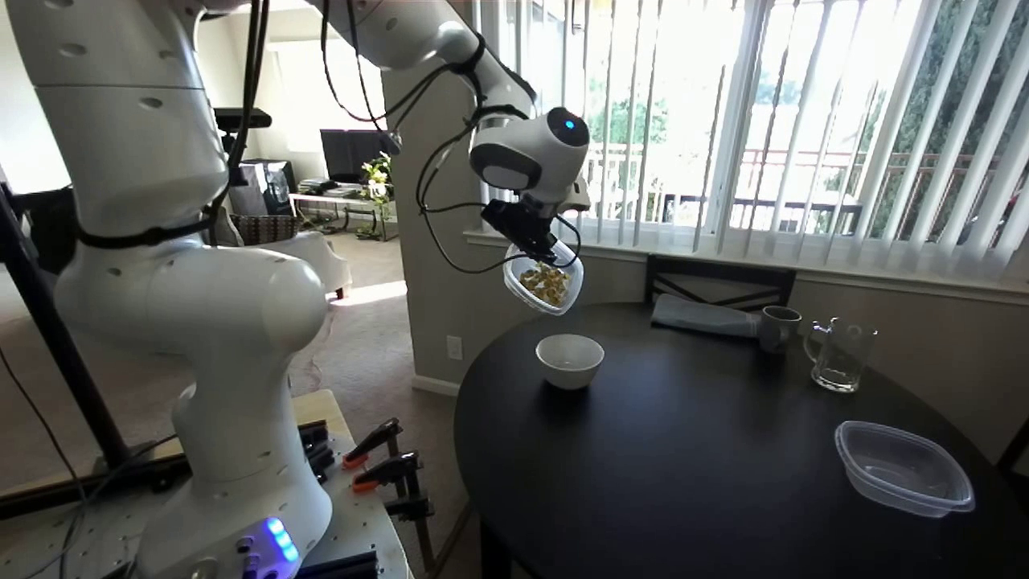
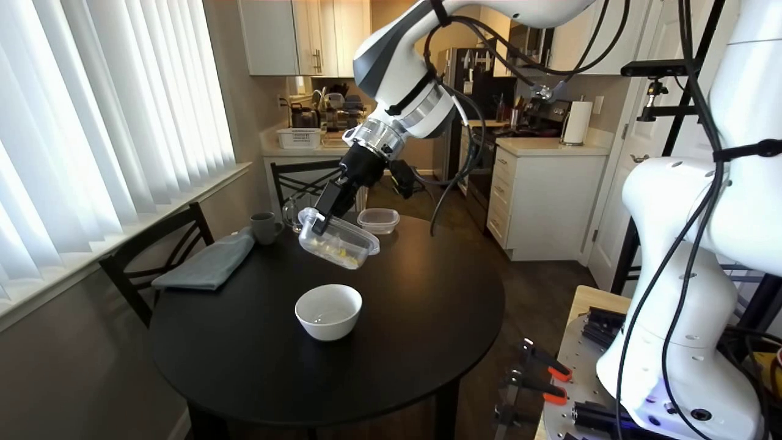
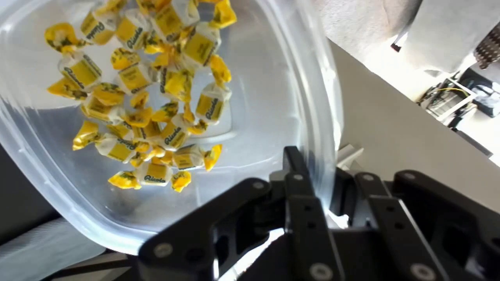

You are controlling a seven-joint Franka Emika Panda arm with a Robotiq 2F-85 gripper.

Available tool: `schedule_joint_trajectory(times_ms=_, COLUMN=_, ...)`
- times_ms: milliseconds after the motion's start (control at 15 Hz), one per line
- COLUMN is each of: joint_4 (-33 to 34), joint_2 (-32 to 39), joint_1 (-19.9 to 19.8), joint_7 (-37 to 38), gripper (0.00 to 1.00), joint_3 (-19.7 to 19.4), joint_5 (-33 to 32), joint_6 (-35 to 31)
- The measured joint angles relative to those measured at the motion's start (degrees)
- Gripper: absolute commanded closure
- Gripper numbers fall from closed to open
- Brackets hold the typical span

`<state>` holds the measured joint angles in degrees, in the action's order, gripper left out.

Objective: Transfer the candy from the plastic bowl to the white bowl

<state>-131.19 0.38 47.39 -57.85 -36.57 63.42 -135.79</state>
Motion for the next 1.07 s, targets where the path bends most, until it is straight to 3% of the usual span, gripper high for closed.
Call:
schedule_joint_trajectory(times_ms=267, joint_4=6.54, joint_2=10.48, joint_1=-18.19, joint_7=-12.39, gripper=0.95, joint_3=13.42, joint_5=7.65, joint_6=12.81)
schedule_joint_trajectory(times_ms=400, joint_4=10.47, joint_2=15.8, joint_1=-26.94, joint_7=-14.01, gripper=0.95, joint_3=21.33, joint_5=7.99, joint_6=16.87)
schedule_joint_trajectory(times_ms=533, joint_4=13.91, joint_2=20.02, joint_1=-32.87, joint_7=-14.34, gripper=0.95, joint_3=27.52, joint_5=7.99, joint_6=18.56)
schedule_joint_trajectory(times_ms=800, joint_4=17.67, joint_2=24.13, joint_1=-38.21, joint_7=-16.0, gripper=0.95, joint_3=34.47, joint_5=7.96, joint_6=20.04)
schedule_joint_trajectory(times_ms=1067, joint_4=18.64, joint_2=25.2, joint_1=-40.61, joint_7=-16.38, gripper=0.95, joint_3=37.25, joint_5=7.96, joint_6=20.81)
